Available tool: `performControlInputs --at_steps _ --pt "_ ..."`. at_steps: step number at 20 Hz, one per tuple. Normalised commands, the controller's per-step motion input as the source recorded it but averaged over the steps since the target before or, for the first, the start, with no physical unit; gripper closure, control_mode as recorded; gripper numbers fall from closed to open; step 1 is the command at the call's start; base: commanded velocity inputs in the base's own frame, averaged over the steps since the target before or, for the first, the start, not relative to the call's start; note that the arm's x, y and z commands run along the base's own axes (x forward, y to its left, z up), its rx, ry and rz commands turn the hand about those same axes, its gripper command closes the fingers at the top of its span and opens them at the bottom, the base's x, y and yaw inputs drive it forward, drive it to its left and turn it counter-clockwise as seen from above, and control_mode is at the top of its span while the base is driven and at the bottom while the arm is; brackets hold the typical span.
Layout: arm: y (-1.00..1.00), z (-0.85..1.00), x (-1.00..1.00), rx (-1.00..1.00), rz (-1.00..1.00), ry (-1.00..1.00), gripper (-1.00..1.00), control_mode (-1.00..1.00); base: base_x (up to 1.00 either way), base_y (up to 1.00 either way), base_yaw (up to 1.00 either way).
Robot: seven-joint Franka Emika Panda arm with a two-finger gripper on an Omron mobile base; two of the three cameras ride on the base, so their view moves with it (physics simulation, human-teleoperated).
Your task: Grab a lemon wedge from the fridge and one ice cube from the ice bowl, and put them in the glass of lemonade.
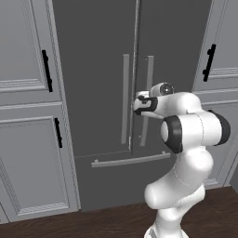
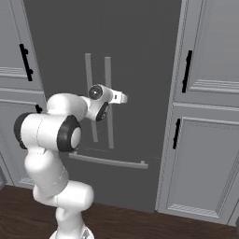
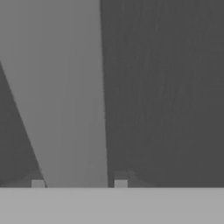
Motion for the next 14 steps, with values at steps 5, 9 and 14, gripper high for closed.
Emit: performControlInputs --at_steps 5,9,14 --pt "-0.75 0.38 -0.56 0.08 -0.10 -0.06 1.00 -1.00 0.00 0.00 0.00" --pt "-0.83 0.36 -0.65 0.11 -0.11 -0.10 1.00 -1.00 0.00 0.00 0.00" --pt "-0.85 0.37 -0.65 0.10 -0.13 -0.06 1.00 -1.00 0.00 0.00 0.00"
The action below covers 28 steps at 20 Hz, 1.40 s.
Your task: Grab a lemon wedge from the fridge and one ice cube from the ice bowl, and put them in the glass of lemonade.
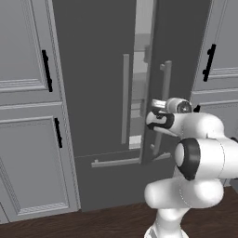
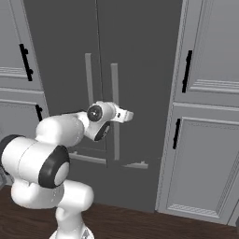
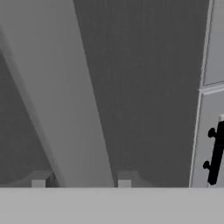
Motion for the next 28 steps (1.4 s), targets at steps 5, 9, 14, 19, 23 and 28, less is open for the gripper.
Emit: performControlInputs --at_steps 5,9,14,19,23,28 --pt "-0.96 0.50 -0.63 0.11 -0.14 -0.06 1.00 -1.00 0.00 0.00 0.00" --pt "-0.79 0.53 -0.32 0.11 -0.21 -0.02 -1.00 -1.00 0.00 0.00 0.00" --pt "-0.46 0.97 -0.65 0.06 -0.01 -0.04 -1.00 -1.00 0.00 0.00 0.00" --pt "-0.03 1.00 -0.69 0.01 0.00 -0.01 -1.00 -1.00 0.00 0.00 0.00" --pt "0.00 1.00 -0.66 0.00 0.00 0.10 -1.00 -1.00 0.00 0.00 0.00" --pt "0.14 1.00 -0.45 -0.07 0.02 0.34 -1.00 -1.00 0.00 0.00 0.00"
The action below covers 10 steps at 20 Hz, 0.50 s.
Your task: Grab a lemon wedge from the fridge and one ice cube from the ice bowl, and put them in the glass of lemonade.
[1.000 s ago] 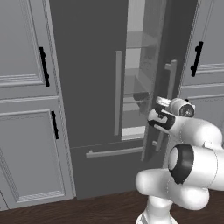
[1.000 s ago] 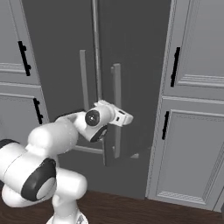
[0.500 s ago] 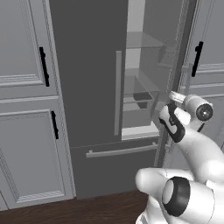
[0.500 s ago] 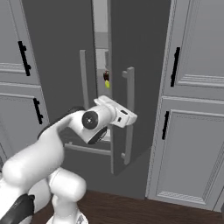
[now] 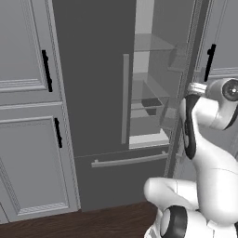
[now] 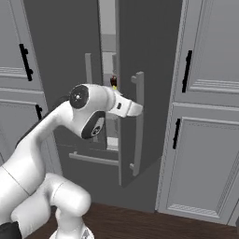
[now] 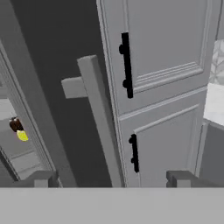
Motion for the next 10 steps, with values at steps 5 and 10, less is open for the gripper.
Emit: performControlInputs --at_steps 5,10 --pt "0.70 0.82 -0.23 -0.28 0.04 0.54 -1.00 -1.00 0.00 0.00 0.00" --pt "0.98 -0.37 0.24 -0.62 -0.02 0.35 -1.00 -1.00 0.00 0.00 0.00"
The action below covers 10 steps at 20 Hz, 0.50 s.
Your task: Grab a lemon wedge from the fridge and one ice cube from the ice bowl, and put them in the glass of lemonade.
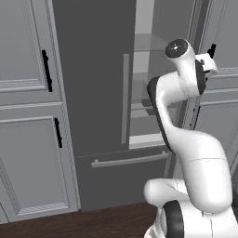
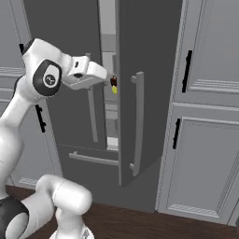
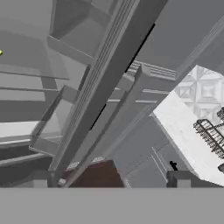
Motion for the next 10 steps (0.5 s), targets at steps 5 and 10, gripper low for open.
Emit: performControlInputs --at_steps 5,10 --pt "0.47 -1.00 0.85 -0.43 0.00 0.15 -1.00 -1.00 0.00 0.00 0.00" --pt "0.20 -0.51 1.00 -0.50 -0.01 0.39 -1.00 -1.00 0.00 0.00 0.00"
